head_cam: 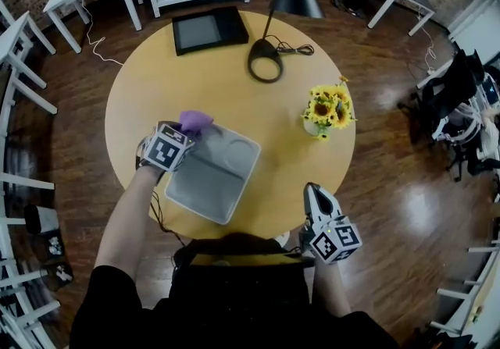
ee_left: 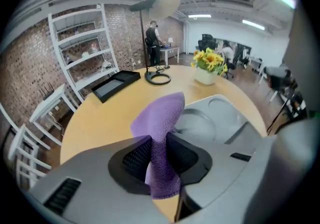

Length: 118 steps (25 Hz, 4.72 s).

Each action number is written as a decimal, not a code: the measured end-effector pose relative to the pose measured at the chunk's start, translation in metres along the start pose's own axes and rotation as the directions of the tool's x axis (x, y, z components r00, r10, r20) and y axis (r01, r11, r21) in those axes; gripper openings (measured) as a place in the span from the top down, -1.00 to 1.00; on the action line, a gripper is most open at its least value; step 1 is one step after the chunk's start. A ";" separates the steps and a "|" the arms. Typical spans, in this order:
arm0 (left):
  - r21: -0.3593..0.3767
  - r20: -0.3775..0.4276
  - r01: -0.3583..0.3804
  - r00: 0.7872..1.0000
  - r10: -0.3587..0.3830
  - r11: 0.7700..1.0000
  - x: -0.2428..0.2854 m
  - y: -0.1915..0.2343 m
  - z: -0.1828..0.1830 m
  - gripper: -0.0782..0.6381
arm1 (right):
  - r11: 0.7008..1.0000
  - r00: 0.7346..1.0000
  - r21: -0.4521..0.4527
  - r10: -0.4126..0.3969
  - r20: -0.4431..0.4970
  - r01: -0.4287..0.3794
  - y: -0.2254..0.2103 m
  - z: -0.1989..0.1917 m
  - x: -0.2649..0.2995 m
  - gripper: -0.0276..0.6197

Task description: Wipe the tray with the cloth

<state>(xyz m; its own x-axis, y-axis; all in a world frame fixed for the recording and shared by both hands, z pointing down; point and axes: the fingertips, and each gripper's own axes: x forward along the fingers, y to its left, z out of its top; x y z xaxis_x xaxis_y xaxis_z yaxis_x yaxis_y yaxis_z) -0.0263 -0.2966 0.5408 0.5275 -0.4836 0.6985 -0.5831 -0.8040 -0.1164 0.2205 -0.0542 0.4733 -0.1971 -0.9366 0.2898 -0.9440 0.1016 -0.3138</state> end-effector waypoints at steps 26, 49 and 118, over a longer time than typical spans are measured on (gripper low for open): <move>-0.023 -0.005 -0.018 1.000 0.018 1.000 -0.008 -0.127 -0.002 0.57 | 0.951 0.953 -0.099 0.284 -0.104 -0.294 -0.010 0.024 0.015 0.91; -0.173 -0.049 -0.104 0.994 0.097 0.979 -0.020 -0.021 -0.027 0.57 | 0.949 0.949 -0.088 0.293 -0.118 -0.304 -0.001 0.022 0.027 0.91; -0.119 0.006 0.092 0.996 -0.092 0.989 -0.062 -0.214 -0.051 0.57 | 0.900 0.896 -0.034 0.427 -0.123 -0.434 -0.010 0.010 0.004 0.91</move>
<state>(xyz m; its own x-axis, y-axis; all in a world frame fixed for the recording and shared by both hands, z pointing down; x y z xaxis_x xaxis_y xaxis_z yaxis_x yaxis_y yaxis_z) 0.0344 -0.0771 0.5581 0.5827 -0.4093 0.7021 -0.6014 -0.7983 0.0338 0.2315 -0.0629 0.4682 -0.6123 -0.7544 0.2364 -0.7734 0.5093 -0.3775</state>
